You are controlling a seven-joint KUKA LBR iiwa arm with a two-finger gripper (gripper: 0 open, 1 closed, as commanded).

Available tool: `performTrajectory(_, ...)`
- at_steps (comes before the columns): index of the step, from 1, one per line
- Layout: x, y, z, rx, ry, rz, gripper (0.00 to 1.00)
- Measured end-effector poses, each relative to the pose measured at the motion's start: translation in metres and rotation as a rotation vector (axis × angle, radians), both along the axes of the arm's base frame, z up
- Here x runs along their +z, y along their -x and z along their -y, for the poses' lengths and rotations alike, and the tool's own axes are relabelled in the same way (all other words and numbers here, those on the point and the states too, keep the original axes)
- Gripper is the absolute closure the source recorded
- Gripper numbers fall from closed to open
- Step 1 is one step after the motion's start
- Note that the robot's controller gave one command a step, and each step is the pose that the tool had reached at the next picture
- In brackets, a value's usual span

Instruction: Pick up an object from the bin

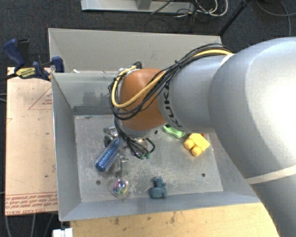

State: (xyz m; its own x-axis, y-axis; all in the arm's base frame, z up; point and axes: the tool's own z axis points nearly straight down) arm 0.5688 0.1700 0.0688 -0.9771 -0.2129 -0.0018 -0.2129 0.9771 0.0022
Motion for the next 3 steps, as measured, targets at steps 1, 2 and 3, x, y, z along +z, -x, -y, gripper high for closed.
performTrajectory(1,0.000,0.000,0.000,-0.001,0.000,0.000,1.00)
performTrajectory(2,0.004,0.000,0.000,-0.002,0.000,-0.001,1.00)
performTrajectory(3,0.111,-0.002,-0.001,-0.003,-0.001,0.007,1.00)
